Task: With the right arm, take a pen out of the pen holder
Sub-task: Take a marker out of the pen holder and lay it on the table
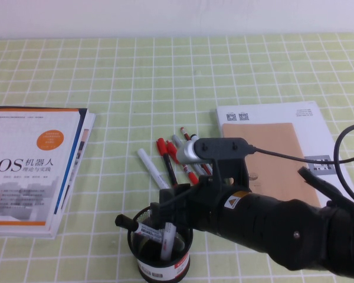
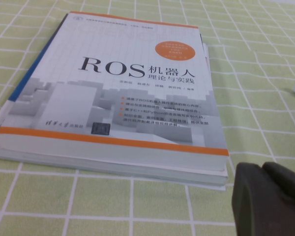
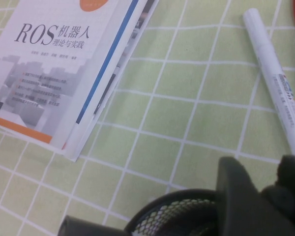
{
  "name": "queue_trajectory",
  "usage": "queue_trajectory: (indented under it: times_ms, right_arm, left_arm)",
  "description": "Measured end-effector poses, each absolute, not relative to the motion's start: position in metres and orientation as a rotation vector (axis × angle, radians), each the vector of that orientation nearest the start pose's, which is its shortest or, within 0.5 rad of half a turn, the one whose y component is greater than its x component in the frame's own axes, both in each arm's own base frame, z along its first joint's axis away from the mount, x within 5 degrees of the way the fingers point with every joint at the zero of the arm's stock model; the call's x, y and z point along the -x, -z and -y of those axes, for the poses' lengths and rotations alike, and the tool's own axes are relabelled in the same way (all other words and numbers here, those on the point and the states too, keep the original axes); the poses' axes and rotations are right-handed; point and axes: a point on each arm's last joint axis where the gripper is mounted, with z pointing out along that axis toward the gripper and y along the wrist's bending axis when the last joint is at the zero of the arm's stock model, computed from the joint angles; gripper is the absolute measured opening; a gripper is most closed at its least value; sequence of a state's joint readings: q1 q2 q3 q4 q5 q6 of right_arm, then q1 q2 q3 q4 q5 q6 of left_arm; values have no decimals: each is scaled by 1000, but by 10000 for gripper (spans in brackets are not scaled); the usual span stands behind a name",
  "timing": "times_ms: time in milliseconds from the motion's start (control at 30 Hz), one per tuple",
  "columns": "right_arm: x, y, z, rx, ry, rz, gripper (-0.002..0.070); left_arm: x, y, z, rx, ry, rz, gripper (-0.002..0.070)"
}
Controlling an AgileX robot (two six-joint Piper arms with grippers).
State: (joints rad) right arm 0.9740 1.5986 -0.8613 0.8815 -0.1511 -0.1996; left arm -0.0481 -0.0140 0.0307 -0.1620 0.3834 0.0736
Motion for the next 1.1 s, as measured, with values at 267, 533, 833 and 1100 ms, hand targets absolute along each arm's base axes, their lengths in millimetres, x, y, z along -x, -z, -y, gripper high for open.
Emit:
queue_trajectory:
  times_ms: [267,533,833,1100]
  right_arm:
    - [-199,-229,-275,302,-829,-2200,103]
    - [-195,-258,-283,461,-878,-2144,102]
    - [-185,-293,-288,738,-897,-2052,102]
    - [-210,-319,-274,775,-825,-1983,102]
  left_arm:
    - [-52,-170,8,-15,142,-1881,-8]
    - [-52,-170,8,-15,142,-1881,-8]
    - [-52,-170,8,-15,142,-1881,-8]
    - [-52,-170,8,-15,142,-1881,-8]
